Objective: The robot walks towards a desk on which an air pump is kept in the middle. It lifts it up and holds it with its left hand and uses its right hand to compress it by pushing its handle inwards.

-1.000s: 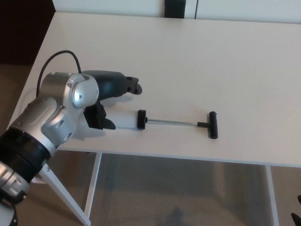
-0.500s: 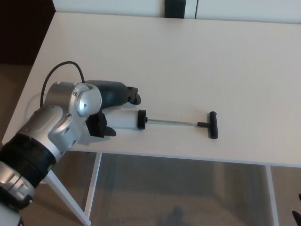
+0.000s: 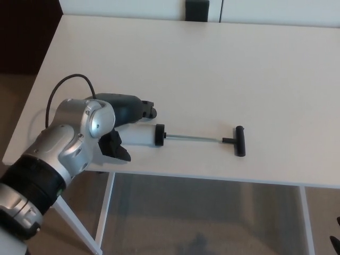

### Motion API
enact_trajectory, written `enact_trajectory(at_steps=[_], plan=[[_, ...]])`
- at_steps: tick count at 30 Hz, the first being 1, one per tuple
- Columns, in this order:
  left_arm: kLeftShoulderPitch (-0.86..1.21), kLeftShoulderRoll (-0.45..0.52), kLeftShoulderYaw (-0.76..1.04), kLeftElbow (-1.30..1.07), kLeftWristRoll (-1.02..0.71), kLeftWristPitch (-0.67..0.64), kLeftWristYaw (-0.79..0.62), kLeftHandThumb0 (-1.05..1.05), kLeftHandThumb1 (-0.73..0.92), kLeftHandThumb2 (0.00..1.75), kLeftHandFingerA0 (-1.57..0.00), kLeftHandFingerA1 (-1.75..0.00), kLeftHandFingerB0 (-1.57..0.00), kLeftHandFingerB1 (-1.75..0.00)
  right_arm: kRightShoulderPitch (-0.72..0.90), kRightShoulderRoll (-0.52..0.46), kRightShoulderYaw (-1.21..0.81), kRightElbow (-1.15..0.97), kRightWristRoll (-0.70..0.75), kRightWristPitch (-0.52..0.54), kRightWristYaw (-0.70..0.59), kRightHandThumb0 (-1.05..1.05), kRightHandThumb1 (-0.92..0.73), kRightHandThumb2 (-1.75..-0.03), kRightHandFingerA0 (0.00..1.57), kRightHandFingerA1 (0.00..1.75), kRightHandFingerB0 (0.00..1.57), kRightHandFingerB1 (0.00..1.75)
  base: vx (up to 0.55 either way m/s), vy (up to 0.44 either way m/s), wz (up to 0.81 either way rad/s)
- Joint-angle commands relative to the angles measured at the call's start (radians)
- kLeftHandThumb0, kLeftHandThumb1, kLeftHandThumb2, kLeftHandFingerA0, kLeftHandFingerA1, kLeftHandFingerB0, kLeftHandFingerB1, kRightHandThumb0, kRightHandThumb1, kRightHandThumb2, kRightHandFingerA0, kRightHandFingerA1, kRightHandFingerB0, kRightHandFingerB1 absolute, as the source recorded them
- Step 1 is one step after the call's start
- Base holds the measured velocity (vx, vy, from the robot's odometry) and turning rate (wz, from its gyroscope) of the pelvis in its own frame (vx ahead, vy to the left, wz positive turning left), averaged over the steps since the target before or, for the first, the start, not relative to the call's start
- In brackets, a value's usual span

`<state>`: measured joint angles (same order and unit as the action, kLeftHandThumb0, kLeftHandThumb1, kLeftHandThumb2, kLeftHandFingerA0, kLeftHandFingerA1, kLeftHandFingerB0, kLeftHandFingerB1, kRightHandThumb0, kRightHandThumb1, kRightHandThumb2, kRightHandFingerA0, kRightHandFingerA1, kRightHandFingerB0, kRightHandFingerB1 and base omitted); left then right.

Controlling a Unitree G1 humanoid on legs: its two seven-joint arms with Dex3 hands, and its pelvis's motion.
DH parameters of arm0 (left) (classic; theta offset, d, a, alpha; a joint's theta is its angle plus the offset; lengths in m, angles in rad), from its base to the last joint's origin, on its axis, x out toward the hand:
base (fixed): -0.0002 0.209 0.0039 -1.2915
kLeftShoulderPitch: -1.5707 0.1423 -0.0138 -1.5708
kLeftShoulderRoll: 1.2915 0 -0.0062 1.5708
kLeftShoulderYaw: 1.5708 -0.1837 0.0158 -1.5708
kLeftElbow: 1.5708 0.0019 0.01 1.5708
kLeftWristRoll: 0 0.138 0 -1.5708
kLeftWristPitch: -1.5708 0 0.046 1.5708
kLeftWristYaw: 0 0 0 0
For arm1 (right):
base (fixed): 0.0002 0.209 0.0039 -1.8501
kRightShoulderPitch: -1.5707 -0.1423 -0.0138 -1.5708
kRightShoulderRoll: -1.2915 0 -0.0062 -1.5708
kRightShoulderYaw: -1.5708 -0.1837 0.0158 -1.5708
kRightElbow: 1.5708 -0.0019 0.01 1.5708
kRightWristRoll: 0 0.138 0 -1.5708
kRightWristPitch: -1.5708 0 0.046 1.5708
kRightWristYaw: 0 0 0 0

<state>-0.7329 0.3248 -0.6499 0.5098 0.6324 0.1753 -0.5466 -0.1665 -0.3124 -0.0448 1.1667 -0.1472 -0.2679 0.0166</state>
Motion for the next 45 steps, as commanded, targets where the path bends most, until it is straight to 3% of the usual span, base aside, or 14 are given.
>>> enact_trajectory(at_steps=[1,4,5,6,7,13,25,30,31,32,33,41,42,45], plan=[[0.051,0.013,-0.004,0.037,0.012,-0.016,-0.001,-0.17,0.40,0.88,-0.02,-0.50,0.00,-0.47,-0.001,-0.009,-0.004,-0.008,0.008,0.013,-0.012,-0.63,-0.59,-0.91,0.32,0.53,0.26,0.47,0.00,0.000,0.00],[0.054,0.019,-0.012,0.037,0.025,-0.026,0.007,-0.25,0.49,0.56,-0.15,-0.33,-0.14,-0.28,-0.003,-0.011,-0.004,-0.010,0.007,0.014,-0.014,-0.63,-0.59,-0.91,0.32,0.52,0.27,0.47,0.00,0.000,0.00],[0.063,0.027,-0.018,0.035,0.038,-0.048,0.036,-0.06,0.43,0.90,-0.67,-0.82,-0.13,-0.49,-0.003,-0.011,-0.003,-0.011,0.007,0.014,-0.014,-0.61,-0.58,-0.92,0.34,0.55,0.25,0.47,0.00,0.000,0.00],[0.070,0.032,-0.022,0.033,0.048,-0.064,0.057,-0.06,0.43,0.90,-0.67,-0.82,-0.13,-0.49,-0.003,-0.011,-0.003,-0.012,0.007,0.014,-0.015,-0.61,-0.58,-0.92,0.34,0.55,0.25,0.47,0.00,0.000,0.00],[0.081,0.042,-0.029,0.041,0.068,-0.120,0.134,-0.01,0.46,0.54,-0.85,-0.52,-0.51,-0.37,-0.008,-0.010,-0.003,-0.012,0.007,0.016,-0.015,-0.57,-0.58,-0.94,0.37,0.56,0.23,0.47,0.00,0.000,0.00],[0.124,0.057,-0.035,0.088,0.082,-0.304,0.345,-0.11,0.56,0.57,-0.83,-0.56,-0.86,-0.57,-0.017,-0.009,-0.005,-0.013,0.008,0.019,-0.016,-0.60,-0.60,-0.94,0.37,0.55,0.29,0.48,0.00,0.000,0.00],[0.098,0.055,-0.087,0.158,0.150,-0.367,0.447,-0.11,0.53,0.59,-0.77,-1.14,-0.68,-0.97,-0.020,-0.013,-0.010,-0.015,0.015,-0.002,-0.003,-0.60,-0.61,-0.95,0.37,0.54,0.38,0.52,0.00,0.000,0.00],[0.086,0.055,-0.110,0.173,0.176,-0.367,0.461,-0.06,0.56,0.56,-0.78,-1.06,-0.72,-0.92,-0.023,-0.014,-0.013,-0.019,0.016,-0.003,-0.002,-0.56,-0.60,-0.96,0.37,0.55,0.37,0.52,0.00,0.000,0.00],[0.083,0.053,-0.112,0.181,0.171,-0.374,0.453,-0.06,0.63,0.58,-0.70,-1.33,-0.57,-1.21,-0.026,-0.014,-0.011,-0.019,0.014,0.000,-0.002,-0.56,-0.61,-0.97,0.38,0.55,0.35,0.52,0.00,0.000,0.00],[0.082,0.051,-0.114,0.188,0.166,-0.381,0.448,-0.06,0.63,0.58,-0.70,-1.33,-0.57,-1.21,-0.029,-0.015,-0.009,-0.018,0.011,0.002,-0.002,-0.56,-0.61,-0.97,0.38,0.55,0.35,0.52,0.00,0.000,0.00],[0.083,0.046,-0.104,0.198,0.142,-0.388,0.431,-0.14,0.72,0.61,-0.79,-0.64,-0.75,-0.67,-0.033,-0.014,-0.013,-0.016,0.015,0.002,0.001,-0.53,-0.59,-0.97,0.37,0.57,0.34,0.53,0.00,0.000,0.00],[0.092,0.023,-0.056,0.233,0.081,-0.392,0.404,-0.27,0.86,0.65,-0.59,-0.47,-0.54,-0.43,-0.044,-0.017,-0.011,-0.011,0.012,0.006,0.002,-0.53,-0.76,-0.63,0.44,0.42,0.44,0.38,0.00,0.000,0.00],[0.089,0.018,-0.051,0.235,0.084,-0.367,0.390,-0.29,0.89,0.66,-0.63,-0.47,-0.52,-0.40,-0.047,-0.016,-0.011,-0.013,0.012,0.009,0.002,-0.62,-0.66,-0.99,0.36,0.55,0.36,0.52,0.00,0.000,0.00],[0.083,0.008,-0.049,0.241,0.098,-0.326,0.369,-0.14,0.68,0.60,-0.82,-0.81,-0.62,-0.41,-0.050,-0.016,-0.009,-0.014,0.011,0.011,0.002,-0.62,-0.68,-1.00,0.36,0.55,0.34,0.51,0.00,0.000,0.00]])
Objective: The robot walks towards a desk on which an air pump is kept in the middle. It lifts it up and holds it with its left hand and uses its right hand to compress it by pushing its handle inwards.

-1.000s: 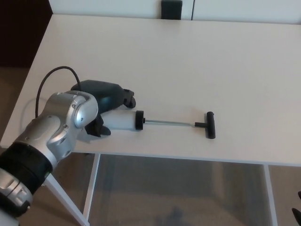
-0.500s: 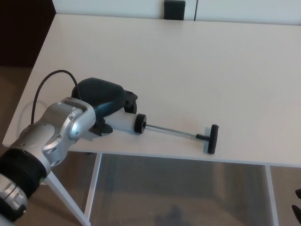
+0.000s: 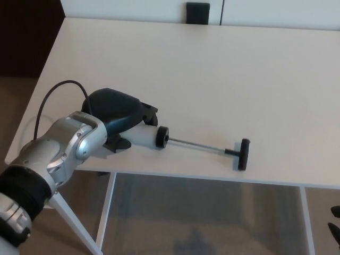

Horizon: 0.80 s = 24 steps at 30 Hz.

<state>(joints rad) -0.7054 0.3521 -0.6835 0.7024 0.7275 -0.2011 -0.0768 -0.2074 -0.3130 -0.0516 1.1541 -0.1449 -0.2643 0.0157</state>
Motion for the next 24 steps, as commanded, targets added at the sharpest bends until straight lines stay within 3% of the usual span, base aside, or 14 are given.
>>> enact_trajectory(at_steps=[1,2,4,7,9,10,12,13,14,17,18,22,23,24], plan=[[0.055,-0.022,-0.017,0.050,0.011,0.057,-0.101,-0.14,0.68,0.60,-0.82,-0.81,-0.62,-0.41,-0.009,-0.018,-0.002,-0.001,0.008,0.007,0.003,-0.62,-0.68,-1.00,0.36,0.55,0.34,0.51,0.00,0.000,0.00],[0.057,-0.018,-0.026,0.049,0.034,0.043,-0.058,-0.15,0.62,0.59,-0.69,-1.47,-0.73,-0.82,-0.009,-0.018,-0.001,-0.002,0.006,0.006,0.001,-0.60,-0.68,-1.02,0.38,0.56,0.31,0.50,0.00,0.000,0.00],[0.058,-0.008,-0.034,0.050,0.060,0.008,0.015,-0.19,0.72,0.62,-0.77,-1.22,-0.70,-0.48,-0.012,-0.018,-0.001,-0.001,0.005,0.004,-0.003,-0.58,-0.68,-1.02,0.37,0.56,0.33,0.51,0.00,0.000,0.00],[0.057,-0.003,-0.035,0.055,0.066,-0.017,0.056,-0.19,0.72,0.62,-0.77,-1.22,-0.70,-0.48,-0.017,-0.018,-0.001,0.002,0.006,0.001,-0.004,-0.58,-0.68,-1.02,0.37,0.56,0.33,0.51,0.00,0.000,0.00],[0.055,-0.007,-0.033,0.059,0.065,-0.017,0.070,-0.20,0.77,0.62,-0.68,-1.38,-0.72,-0.59,-0.019,-0.018,-0.004,0.003,0.009,0.000,0.000,-0.60,-0.67,-1.02,0.38,0.56,0.33,0.51,0.00,0.000,0.00],[0.053,-0.008,-0.034,0.063,0.066,-0.024,0.079,-0.19,0.79,0.60,-0.64,-1.62,-0.60,-1.11,-0.021,-0.017,-0.005,0.004,0.011,0.001,0.002,-0.57,-0.65,-1.02,0.38,0.56,0.33,0.52,0.00,0.000,0.00],[0.051,-0.009,-0.035,0.068,0.064,-0.028,0.084,-0.17,0.82,0.60,-0.65,-1.63,-0.49,-1.31,-0.024,-0.015,-0.008,0.006,0.014,0.003,0.003,-0.57,-0.65,-1.01,0.37,0.56,0.34,0.52,0.00,0.000,0.00],[0.050,-0.010,-0.036,0.068,0.062,-0.027,0.081,-0.17,0.82,0.60,-0.65,-1.63,-0.49,-1.31,-0.024,-0.015,-0.008,0.007,0.015,0.003,0.003,-0.57,-0.65,-1.01,0.37,0.56,0.34,0.52,0.00,0.000,0.00],[0.050,-0.010,-0.036,0.068,0.061,-0.024,0.078,-0.18,0.81,0.63,-0.66,-1.58,-0.70,-0.91,-0.024,-0.015,-0.007,0.007,0.013,0.002,0.002,-0.56,-0.79,-0.64,0.44,0.42,0.43,0.38,0.00,0.000,0.00],[0.049,-0.012,-0.037,0.071,0.060,-0.022,0.078,-0.18,0.81,0.63,-0.66,-1.58,-0.70,-0.91,-0.024,-0.016,-0.006,0.008,0.011,-0.001,0.000,-0.56,-0.79,-0.64,0.44,0.42,0.43,0.38,0.00,0.000,0.00],[0.049,-0.013,-0.038,0.069,0.063,-0.014,0.077,-0.19,0.75,0.64,-0.71,-1.42,-0.74,-0.52,-0.024,-0.017,-0.003,0.007,0.007,-0.001,-0.002,-0.56,-0.78,-0.65,0.44,0.42,0.43,0.37,0.00,0.000,0.00],[0.047,-0.018,-0.039,0.075,0.066,-0.006,0.082,-0.16,0.72,0.61,-0.71,-1.41,-0.78,-0.62,-0.023,-0.020,0.003,0.004,0.000,0.000,-0.007,-0.55,-0.79,-0.64,0.44,0.42,0.43,0.37,0.00,0.000,0.00],[0.051,-0.026,-0.032,0.071,0.056,0.005,0.079,-0.13,0.68,0.61,-0.69,-1.40,-0.69,-0.91,-0.013,-0.022,-0.001,-0.006,0.006,-0.005,0.001,-0.56,-0.64,-1.01,0.36,0.56,0.35,0.53,0.00,0.000,0.00],[0.053,-0.028,-0.030,0.069,0.054,0.008,0.077,-0.13,0.68,0.61,-0.69,-1.40,-0.69,-0.91,-0.011,-0.022,-0.002,-0.009,0.008,-0.007,0.004,-0.56,-0.64,-1.01,0.36,0.56,0.35,0.53,0.00,0.000,0.00]])
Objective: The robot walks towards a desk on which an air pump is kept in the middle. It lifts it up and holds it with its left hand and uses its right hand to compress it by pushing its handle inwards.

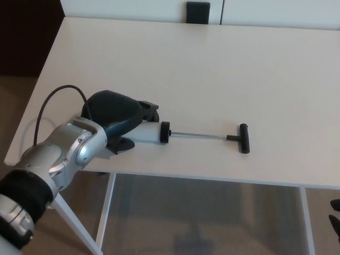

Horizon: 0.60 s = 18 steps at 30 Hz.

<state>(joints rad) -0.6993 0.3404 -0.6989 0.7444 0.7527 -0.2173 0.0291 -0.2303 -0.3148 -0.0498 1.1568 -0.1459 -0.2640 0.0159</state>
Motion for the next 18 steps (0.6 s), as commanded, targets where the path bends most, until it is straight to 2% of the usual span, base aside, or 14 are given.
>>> enact_trajectory(at_steps=[1,2,3,4,6,7,9,10,11,12,14,15,17,18], plan=[[0.051,-0.015,-0.007,0.022,0.016,0.020,-0.038,-0.19,0.61,0.61,-0.81,-1.49,-0.52,-1.28,0.031,-0.016,-0.007,-0.054,0.018,-0.005,0.015,-0.55,-0.75,-0.63,0.44,0.45,0.41,0.38,0.00,0.000,0.00],[0.053,-0.013,-0.001,0.018,0.007,0.016,-0.045,-0.19,0.61,0.61,-0.81,-1.49,-0.52,-1.28,0.044,-0.012,-0.009,-0.085,0.024,-0.002,0.021,-0.55,-0.75,-0.63,0.44,0.45,0.41,0.38,0.00,0.000,0.00],[0.058,-0.009,0.021,0.004,-0.024,0.013,-0.070,0.02,0.78,0.43,-0.52,-1.74,-0.38,-1.61,0.089,-0.006,-0.014,-0.190,0.054,0.024,0.069,-0.62,-0.64,-0.97,0.36,0.55,0.29,0.49,0.00,0.000,0.00],[0.058,-0.009,0.021,0.004,-0.024,0.013,-0.070,0.02,0.78,0.43,-0.52,-1.74,-0.38,-1.61,0.089,-0.006,-0.014,-0.190,0.054,0.024,0.069,-0.62,-0.64,-0.97,0.36,0.55,0.29,0.49,0.00,0.000,0.00],[0.064,-0.004,0.049,-0.014,-0.057,0.012,-0.099,0.02,0.78,0.43,-0.52,-1.74,-0.38,-1.61,0.146,0.000,-0.021,-0.321,0.089,0.063,0.125,-0.62,-0.64,-0.97,0.36,0.55,0.29,0.49,0.00,0.000,0.00],[0.067,0.002,0.073,-0.027,-0.092,0.007,-0.130,-0.10,0.79,0.53,-0.50,-1.75,-0.40,-1.60,0.253,0.000,-0.023,-0.517,0.138,0.110,0.168,-0.67,-0.65,-0.96,0.35,0.52,0.31,0.48,0.00,0.000,0.00],[0.071,0.007,0.100,-0.041,-0.127,0.001,-0.164,-0.10,0.79,0.53,-0.50,-1.75,-0.40,-1.60,0.379,-0.002,-0.026,-0.746,0.190,0.170,0.209,-0.67,-0.65,-0.96,0.35,0.52,0.31,0.48,0.00,0.000,0.00],[0.070,0.013,0.110,-0.048,-0.137,-0.002,-0.171,-0.09,0.79,0.52,-0.52,-1.73,-0.42,-1.58,0.470,-0.009,-0.026,-0.891,0.220,0.197,0.225,-0.67,-0.63,-0.98,0.35,0.54,0.20,0.45,0.00,0.000,0.00],[0.069,0.016,0.114,-0.052,-0.138,-0.004,-0.172,-0.09,0.79,0.52,-0.52,-1.73,-0.42,-1.58,0.522,-0.014,-0.025,-0.970,0.234,0.212,0.230,-0.67,-0.63,-0.98,0.35,0.54,0.20,0.45,0.00,0.000,0.00],[0.062,0.022,0.121,-0.060,-0.142,0.000,-0.180,-0.02,0.80,0.49,-0.67,-1.75,-0.45,-1.58,0.631,-0.032,-0.026,-1.080,0.285,0.197,0.262,-0.65,-0.77,-0.63,0.27,0.36,0.22,0.30,0.00,0.000,0.00],[0.056,0.026,0.128,-0.068,-0.146,0.007,-0.191,-0.02,0.80,0.49,-0.67,-1.75,-0.45,-1.58,0.745,-0.049,-0.029,-1.189,0.341,0.179,0.300,-0.65,-0.77,-0.63,0.27,0.36,0.22,0.30,0.00,0.000,0.00],[0.050,0.031,0.131,-0.067,-0.143,-0.001,-0.185,-0.08,0.79,0.56,-0.57,-1.72,-0.45,-1.55,0.821,-0.062,-0.030,-1.248,0.362,0.157,0.316,-0.67,-0.76,-0.63,0.26,0.34,0.20,0.29,0.00,0.000,0.00],[0.044,0.035,0.133,-0.066,-0.139,-0.013,-0.176,-0.08,0.79,0.56,-0.57,-1.72,-0.45,-1.55,0.895,-0.072,-0.034,-1.310,0.375,0.141,0.327,-0.67,-0.76,-0.63,0.26,0.34,0.20,0.29,0.00,0.000,0.00],[0.036,0.042,0.130,-0.065,-0.131,-0.020,-0.174,-0.01,0.83,0.51,-0.60,-1.72,-0.40,-1.53,0.953,-0.082,-0.037,-1.356,0.396,0.121,0.341,-0.85,-0.69,-0.62,0.30,0.40,0.27,0.31,0.00,0.000,0.00]])
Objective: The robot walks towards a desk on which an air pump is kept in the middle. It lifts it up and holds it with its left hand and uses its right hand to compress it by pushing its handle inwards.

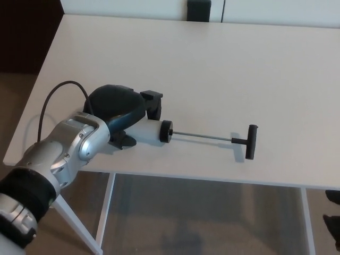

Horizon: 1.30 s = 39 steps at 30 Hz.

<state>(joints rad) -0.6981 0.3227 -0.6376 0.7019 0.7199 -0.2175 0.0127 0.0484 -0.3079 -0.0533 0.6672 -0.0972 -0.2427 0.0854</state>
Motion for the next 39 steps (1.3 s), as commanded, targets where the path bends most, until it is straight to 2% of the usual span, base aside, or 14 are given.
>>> enact_trajectory(at_steps=[1,4,5,14,15,16,18,23,24,28,29,31,32,39], plan=[[0.035,0.060,0.069,-0.023,-0.098,-0.020,-0.158,-0.01,0.83,0.51,-0.60,-1.72,-0.40,-1.53,0.674,-0.089,-0.034,-0.866,0.347,0.099,0.272,-0.85,-0.69,-0.62,0.30,0.40,0.27,0.31,0.00,0.000,0.00],[0.003,0.074,0.065,-0.019,-0.079,-0.014,-0.173,-0.09,0.78,0.57,-0.55,-1.70,-0.44,-1.51,0.883,-0.173,-0.094,-1.012,0.402,0.018,0.376,-0.37,-0.45,-1.04,0.00,0.48,0.00,0.47,0.00,0.000,0.00],[-0.011,0.077,0.065,-0.009,-0.075,-0.012,-0.176,0.01,0.80,0.48,-0.60,-1.72,-0.43,-1.56,0.973,-0.219,-0.141,-1.055,0.444,-0.068,0.457,-0.83,-0.69,-1.05,0.00,0.32,0.11,0.23,0.00,0.000,0.00],[-0.034,0.076,0.077,0.014,-0.084,-0.021,-0.182,-0.09,0.76,0.56,-0.58,-1.74,-0.46,-1.54,1.193,-0.300,-0.314,-1.169,0.644,-0.247,0.732,-0.83,-0.66,-1.02,0.04,0.31,0.05,0.20,0.00,0.000,0.00],[-0.040,0.075,0.075,0.019,-0.079,-0.025,-0.175,-0.22,0.61,0.74,-0.95,-1.44,-0.64,-1.26,1.223,-0.288,-0.373,-1.188,0.767,-0.301,0.875,-0.86,-0.69,-1.05,0.00,0.36,0.15,0.25,0.00,0.000,0.00],[-0.044,0.074,0.078,0.025,-0.081,-0.032,-0.168,-0.06,0.76,0.51,-0.74,-1.75,-0.47,-1.55,1.226,-0.253,-0.444,-1.215,0.902,-0.358,1.008,-0.38,-0.45,-1.06,0.01,0.49,0.00,0.48,0.00,0.000,0.00],[-0.052,0.079,0.080,0.034,-0.080,-0.041,-0.165,-0.06,0.77,0.52,-0.74,-1.75,-0.47,-1.55,1.155,-0.171,-0.565,-1.259,1.111,-0.393,1.149,-0.86,-0.66,-1.09,0.18,0.50,0.13,0.43,0.00,0.000,0.00],[-0.061,0.086,0.078,0.040,-0.071,-0.041,-0.167,-0.11,0.79,0.55,-0.59,-1.73,-0.45,-1.56,1.008,-0.094,-0.647,-1.283,1.271,-0.306,1.193,-0.39,-0.30,-1.00,0.02,0.51,0.00,0.48,0.00,0.000,0.00],[-0.062,0.085,0.078,0.042,-0.071,-0.042,-0.168,-0.09,0.78,0.55,-0.60,-1.74,-0.46,-1.57,0.993,-0.105,-0.639,-1.326,1.291,-0.260,1.119,-1.05,-0.62,-1.07,0.15,0.46,0.15,0.37,0.00,0.000,0.00],[-0.071,0.084,0.085,0.044,-0.080,-0.042,-0.178,-0.06,0.77,0.52,-0.75,-1.75,-0.48,-1.55,0.956,-0.084,-0.605,-1.464,1.316,-0.259,0.804,-0.88,-0.64,-1.06,0.16,0.47,0.12,0.40,0.00,0.000,0.00],[-0.075,0.086,0.088,0.040,-0.082,-0.039,-0.180,-0.09,0.77,0.62,-0.63,-1.73,-0.49,-1.56,0.905,-0.072,-0.565,-1.505,1.247,-0.314,0.623,-0.38,-0.40,-1.01,0.01,0.49,0.00,0.47,0.00,0.000,0.00],[-0.078,0.087,0.091,0.037,-0.083,-0.038,-0.180,-0.09,0.77,0.62,-0.63,-1.73,-0.49,-1.56,0.869,-0.065,-0.538,-1.531,1.197,-0.350,0.502,-0.38,-0.40,-1.01,0.01,0.49,0.00,0.47,0.00,0.000,0.00],[-0.081,0.091,0.096,0.033,-0.085,-0.041,-0.178,-0.10,0.78,0.62,-0.63,-1.72,-0.50,-1.56,0.757,-0.075,-0.503,-1.563,1.025,-0.347,0.285,-0.89,-0.68,-1.05,0.00,0.26,0.14,0.24,0.00,0.000,0.00],[-0.090,0.093,0.104,0.033,-0.086,-0.046,-0.182,-0.09,0.79,0.59,-0.71,-1.69,-0.50,-1.52,0.497,-0.085,-0.434,-1.559,0.815,-0.162,0.092,-0.87,-0.71,-1.07,0.06,0.18,0.11,0.20,0.00,0.000,0.00]])
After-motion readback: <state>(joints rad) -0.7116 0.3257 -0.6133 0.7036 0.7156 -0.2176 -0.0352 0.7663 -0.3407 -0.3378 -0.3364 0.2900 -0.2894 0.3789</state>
